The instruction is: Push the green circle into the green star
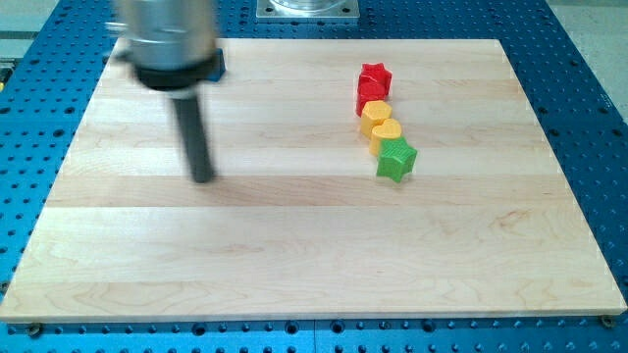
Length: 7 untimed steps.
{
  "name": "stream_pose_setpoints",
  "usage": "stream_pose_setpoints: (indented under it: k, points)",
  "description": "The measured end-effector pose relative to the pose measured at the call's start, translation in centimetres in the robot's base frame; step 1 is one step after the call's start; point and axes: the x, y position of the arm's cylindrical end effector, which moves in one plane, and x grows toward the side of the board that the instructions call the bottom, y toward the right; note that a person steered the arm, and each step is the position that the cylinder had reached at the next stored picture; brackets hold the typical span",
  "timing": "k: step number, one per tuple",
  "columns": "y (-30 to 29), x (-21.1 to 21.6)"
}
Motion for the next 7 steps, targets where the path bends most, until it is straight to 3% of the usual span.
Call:
stream_pose_setpoints:
  k: [2, 4, 6, 7]
  points:
    - [-9.0, -14.8]
    - [-9.3, -21.5]
    - [-1.6, -21.8]
    - [-1.3, -23.1]
